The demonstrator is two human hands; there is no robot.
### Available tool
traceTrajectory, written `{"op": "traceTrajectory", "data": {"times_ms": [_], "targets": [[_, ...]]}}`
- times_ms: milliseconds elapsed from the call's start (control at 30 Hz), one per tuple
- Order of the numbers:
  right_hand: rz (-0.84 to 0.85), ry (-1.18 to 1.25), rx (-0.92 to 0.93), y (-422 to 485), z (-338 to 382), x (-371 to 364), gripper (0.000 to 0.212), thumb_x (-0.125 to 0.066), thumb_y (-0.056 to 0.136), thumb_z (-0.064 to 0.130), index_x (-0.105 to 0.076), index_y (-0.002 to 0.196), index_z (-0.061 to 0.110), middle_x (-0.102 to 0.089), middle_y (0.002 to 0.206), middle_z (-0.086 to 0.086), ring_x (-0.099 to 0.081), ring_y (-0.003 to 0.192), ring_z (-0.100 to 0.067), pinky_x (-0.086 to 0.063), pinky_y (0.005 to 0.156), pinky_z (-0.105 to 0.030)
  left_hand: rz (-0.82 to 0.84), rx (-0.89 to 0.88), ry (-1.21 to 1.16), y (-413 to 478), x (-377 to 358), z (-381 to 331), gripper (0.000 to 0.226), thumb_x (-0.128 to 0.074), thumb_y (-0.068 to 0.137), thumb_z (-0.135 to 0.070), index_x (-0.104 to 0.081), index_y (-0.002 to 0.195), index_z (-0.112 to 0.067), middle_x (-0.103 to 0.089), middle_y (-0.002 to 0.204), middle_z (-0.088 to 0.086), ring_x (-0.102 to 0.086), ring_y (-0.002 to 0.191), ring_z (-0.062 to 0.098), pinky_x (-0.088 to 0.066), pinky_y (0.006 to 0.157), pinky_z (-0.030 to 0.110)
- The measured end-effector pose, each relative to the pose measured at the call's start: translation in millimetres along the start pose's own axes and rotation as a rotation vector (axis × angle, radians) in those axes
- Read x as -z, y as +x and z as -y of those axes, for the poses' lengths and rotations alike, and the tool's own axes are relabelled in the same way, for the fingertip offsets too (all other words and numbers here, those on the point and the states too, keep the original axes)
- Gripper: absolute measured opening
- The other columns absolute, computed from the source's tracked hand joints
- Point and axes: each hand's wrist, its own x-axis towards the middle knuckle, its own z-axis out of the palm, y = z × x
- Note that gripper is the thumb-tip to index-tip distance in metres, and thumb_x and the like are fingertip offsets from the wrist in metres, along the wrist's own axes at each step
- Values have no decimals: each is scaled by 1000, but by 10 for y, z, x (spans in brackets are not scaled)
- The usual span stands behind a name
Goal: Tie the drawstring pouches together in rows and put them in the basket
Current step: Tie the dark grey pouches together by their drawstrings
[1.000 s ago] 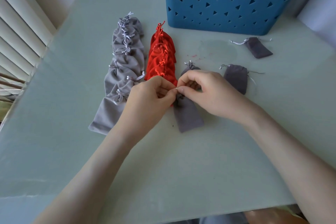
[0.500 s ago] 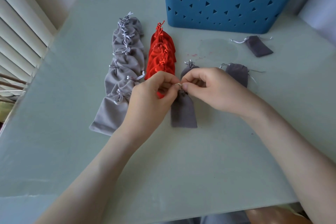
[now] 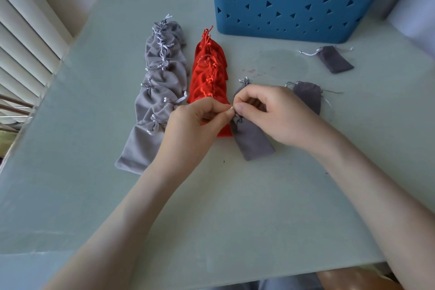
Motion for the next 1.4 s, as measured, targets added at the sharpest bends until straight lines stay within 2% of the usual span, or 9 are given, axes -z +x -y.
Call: {"op": "traceTrajectory", "data": {"times_ms": [167,367,533,600,667,833,1100,1300,1400], "targets": [[9,4,-25,4,-5,14,15,-59,92,19,-61,80,28,-58,68,20,-51,65,11,-35,66,-7,-26,-24,57,-13,-29,-22,16,-66,87,-9,-70,82,-22,-71,79,-13,-64,74,1,-49,74,15],[62,213,-144,36,-72,-28,17,-60,93,24,-68,80,18,-64,71,9,-53,68,-3,-45,75,-34,-128,-193,324,-30,-88,23,13,-62,81,-11,-72,88,-15,-63,77,-11,-51,70,-5,-34,70,-1],[89,305,-145,37,-58,-44,15,-60,93,16,-68,81,19,-64,72,8,-54,68,-2,-44,74,-26,-203,-328,465,-29,-95,43,12,-65,79,-5,-70,88,-10,-67,75,-4,-51,75,4,-28,78,-5],[113,325,-136,33,-49,-21,14,-60,93,14,-67,82,20,-63,74,7,-54,71,-3,-44,77,-27,-173,-258,357,-44,-90,22,13,-64,82,-8,-69,92,-14,-70,80,-8,-58,77,1,-37,78,0],[129,332,-125,25,-35,7,13,-60,92,13,-66,82,20,-61,76,5,-53,73,-5,-43,78,-28,-123,-125,172,-55,-81,-10,12,-63,86,-12,-69,93,-20,-70,83,-15,-64,78,-2,-52,77,18],[146,285,-103,12,-24,2,13,-59,92,8,-62,84,18,-58,77,6,-50,69,0,-42,71,-16,-86,27,55,-42,-45,-31,10,-67,87,-12,-72,88,-21,-73,81,-9,-68,77,2,-56,81,36],[70,-71,36,0,-7,-73,13,-64,87,7,-60,85,20,-62,79,4,-53,72,-6,-42,68,-14,-14,35,317,-2,5,-26,5,-66,83,-13,-70,84,-14,-69,73,-6,-60,69,1,-46,69,13],[36,-124,83,8,-19,-71,9,-63,90,14,-60,85,21,-53,79,18,-50,72,10,-35,68,-6,76,59,325,26,72,-32,5,-64,84,-18,-65,81,-22,-66,72,-7,-57,66,1,-40,63,7],[35,-119,94,11,-6,-51,13,-61,90,12,-58,83,23,-53,79,19,-49,76,9,-34,71,-5,154,126,167,39,96,-41,10,-64,86,-16,-65,78,-22,-69,74,-2,-62,69,10,-48,67,18]]}}
